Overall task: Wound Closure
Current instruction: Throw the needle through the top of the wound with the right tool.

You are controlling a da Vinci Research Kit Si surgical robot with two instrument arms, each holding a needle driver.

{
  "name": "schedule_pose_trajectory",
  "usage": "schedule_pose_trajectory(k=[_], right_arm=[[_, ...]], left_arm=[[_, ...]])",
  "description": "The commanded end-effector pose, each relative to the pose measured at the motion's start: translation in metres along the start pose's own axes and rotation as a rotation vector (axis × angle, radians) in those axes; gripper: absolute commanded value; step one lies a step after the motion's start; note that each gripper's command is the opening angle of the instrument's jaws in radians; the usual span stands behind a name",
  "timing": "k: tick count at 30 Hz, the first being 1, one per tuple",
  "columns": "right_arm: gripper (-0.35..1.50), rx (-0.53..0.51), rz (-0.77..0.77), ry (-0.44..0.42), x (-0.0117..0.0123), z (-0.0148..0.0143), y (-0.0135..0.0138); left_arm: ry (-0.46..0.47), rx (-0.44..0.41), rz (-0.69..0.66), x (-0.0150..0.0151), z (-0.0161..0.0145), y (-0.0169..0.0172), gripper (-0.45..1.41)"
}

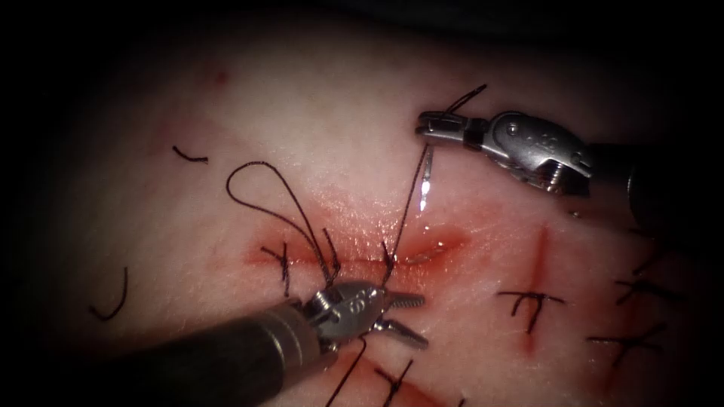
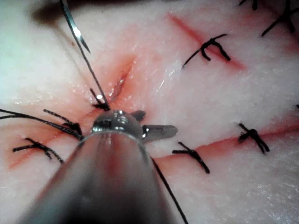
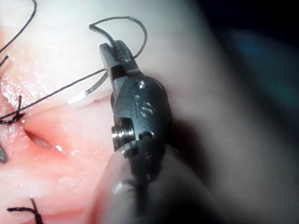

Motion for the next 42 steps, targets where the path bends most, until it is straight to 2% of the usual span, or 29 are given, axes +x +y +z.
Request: schedule_pose_trajectory(k=[1, 7, 10, 20, 28, 37, 42], right_arm=[[-0.35, 0.025, 0.026, -0.011, -0.0003, 0.0010, -0.0003], [-0.35, 0.095, 0.062, -0.079, -0.0020, 0.0011, -0.0019], [-0.35, 0.102, 0.058, -0.081, -0.0027, 0.0009, -0.0022], [-0.35, 0.066, -0.113, -0.073, -0.0031, -0.0006, -0.0031], [-0.35, 0.018, -0.176, -0.020, -0.0025, -0.0001, -0.0037], [-0.35, -0.007, -0.203, 0.039, 0.0001, -0.0002, -0.0034], [-0.35, 0.022, -0.326, 0.096, -0.0003, -0.0001, -0.0041]], left_arm=[[0.001, -0.001, 0.001, 0.0002, 0.0006, -0.0005, 0.27], [0.002, -0.008, -0.002, 0.0007, 0.0002, -0.0007, 0.27], [0.002, -0.011, -0.003, 0.0008, 0.0000, -0.0007, 0.27], [0.001, -0.015, -0.002, 0.0006, -0.0004, -0.0007, 0.27], [0.000, -0.016, -0.002, 0.0006, -0.0006, -0.0004, 0.27], [-0.001, -0.015, -0.001, 0.0004, -0.0009, -0.0001, 0.27], [-0.002, -0.014, -0.003, 0.0006, -0.0013, 0.0002, 0.27]])
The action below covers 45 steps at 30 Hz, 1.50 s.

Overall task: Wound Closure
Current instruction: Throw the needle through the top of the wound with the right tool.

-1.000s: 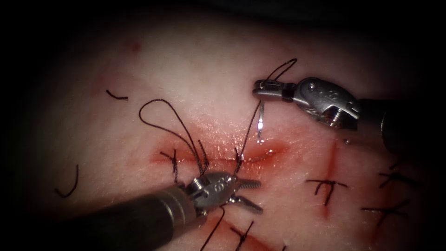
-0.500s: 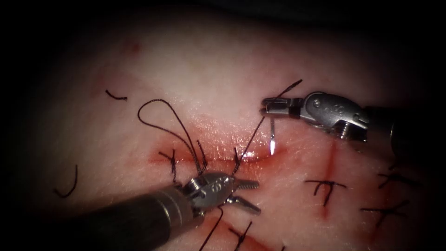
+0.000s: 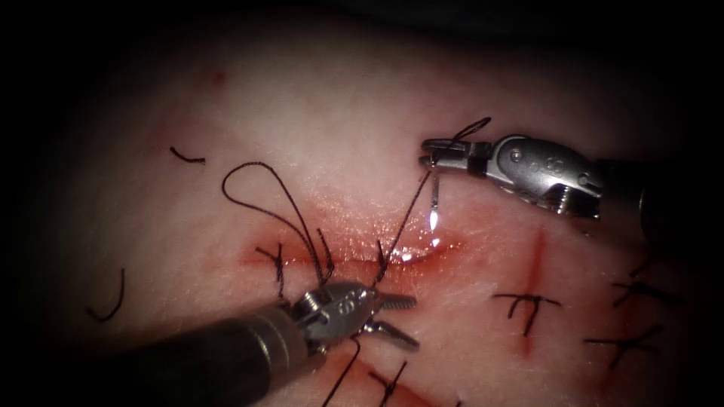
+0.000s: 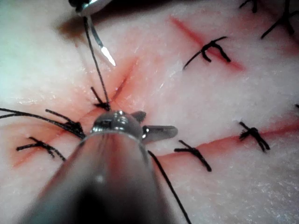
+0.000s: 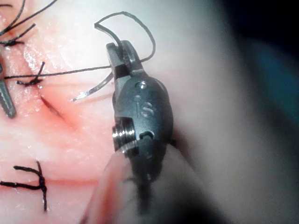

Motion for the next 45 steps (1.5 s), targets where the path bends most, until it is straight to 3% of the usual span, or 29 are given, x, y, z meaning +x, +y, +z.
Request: schedule_pose_trajectory(k=[1, 5, 15, 29, 45], right_arm=[[-0.35, 0.002, -0.041, 0.016, -0.0009, 0.0009, -0.0002], [-0.35, 0.027, -0.166, 0.079, -0.0011, 0.0005, -0.0010], [-0.35, 0.029, -0.364, 0.099, -0.0008, -0.0003, -0.0020], [-0.35, 0.018, -0.384, 0.122, 0.0000, 0.0004, -0.0032], [-0.35, 0.024, -0.407, 0.119, -0.0026, 0.0009, -0.0047]], left_arm=[[0.001, 0.002, 0.001, 0.0002, 0.0006, -0.0005, 0.27], [-0.003, 0.006, 0.000, 0.0003, 0.0002, -0.0005, 0.27], [0.000, 0.009, 0.000, 0.0003, -0.0001, -0.0006, 0.27], [0.000, 0.009, 0.000, 0.0003, -0.0001, -0.0006, 0.27], [-0.001, 0.008, 0.000, 0.0003, -0.0002, -0.0006, 0.27]])
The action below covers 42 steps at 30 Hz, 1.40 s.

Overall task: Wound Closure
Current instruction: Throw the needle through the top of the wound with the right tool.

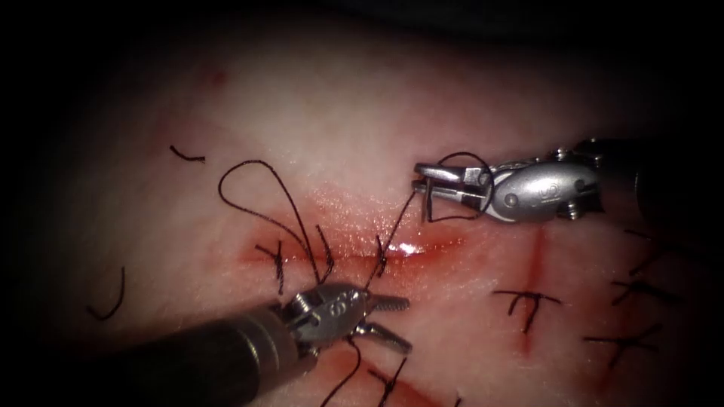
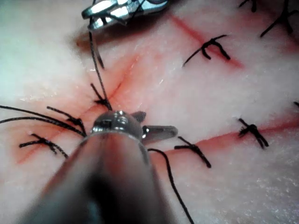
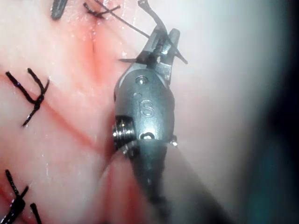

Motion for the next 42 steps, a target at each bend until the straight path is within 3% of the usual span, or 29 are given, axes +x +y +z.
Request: schedule_pose_trajectory(k=[1, 9, 17, 27, 42], right_arm=[[-0.35, 0.005, -0.005, -0.003, -0.0007, 0.0009, -0.0006], [-0.35, 0.030, -0.186, -0.005, -0.0023, -0.0009, -0.0059], [-0.35, 0.037, -0.290, -0.024, -0.0034, -0.0030, -0.0088], [-0.35, 0.092, -0.286, -0.082, -0.0068, -0.0038, -0.0121], [-0.35, 0.179, -0.193, -0.183, -0.0095, -0.0044, -0.0138]], left_arm=[[0.001, -0.001, 0.002, 0.0002, 0.0006, -0.0005, 0.27], [0.007, 0.012, 0.000, 0.0003, -0.0002, -0.0006, 0.27], [0.031, 0.032, -0.010, 0.0012, -0.0008, -0.0012, 0.24], [0.054, 0.064, -0.014, 0.0023, -0.0002, -0.0030, 0.17], [0.040, 0.073, -0.007, 0.0014, 0.0003, -0.0028, 0.17]])
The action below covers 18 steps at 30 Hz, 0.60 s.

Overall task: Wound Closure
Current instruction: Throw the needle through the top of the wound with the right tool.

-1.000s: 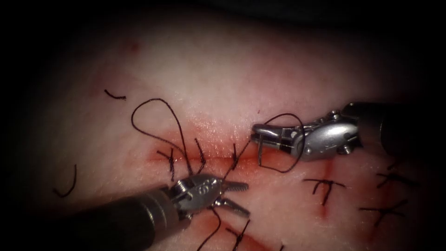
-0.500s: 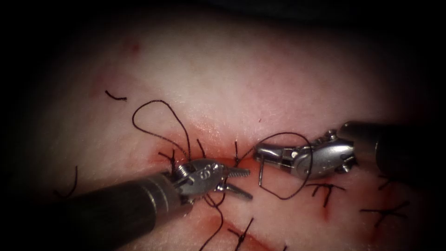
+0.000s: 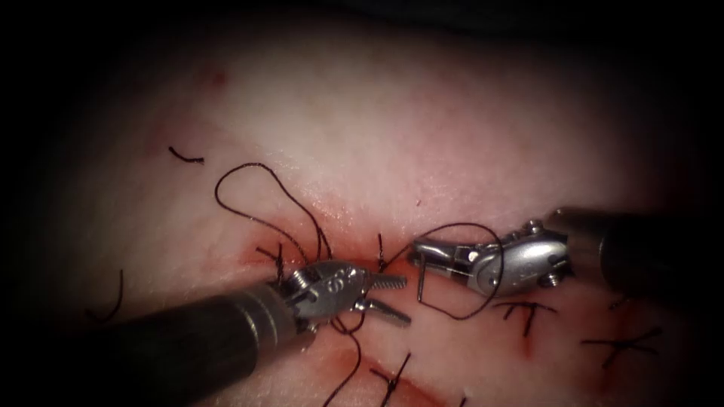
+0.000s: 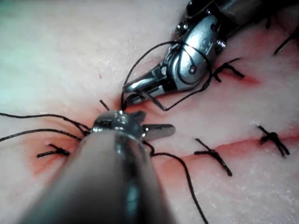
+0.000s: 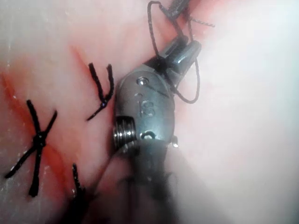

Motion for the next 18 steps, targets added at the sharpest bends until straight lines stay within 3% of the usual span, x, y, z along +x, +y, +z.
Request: schedule_pose_trajectory(k=[1, 11, 18], right_arm=[[-0.35, 0.022, 0.012, -0.012, -0.0006, 0.0011, -0.0009], [-0.35, 0.114, 0.093, -0.077, -0.0022, 0.0016, -0.0025], [-0.35, 0.036, 0.171, -0.019, 0.0004, 0.0010, 0.0014]], left_arm=[[-0.002, 0.001, 0.002, 0.0002, 0.0008, -0.0005, 0.17], [-0.011, 0.002, 0.003, 0.0000, 0.0008, -0.0004, 0.17], [-0.023, 0.008, 0.005, -0.0002, 0.0013, -0.0003, 0.17]])
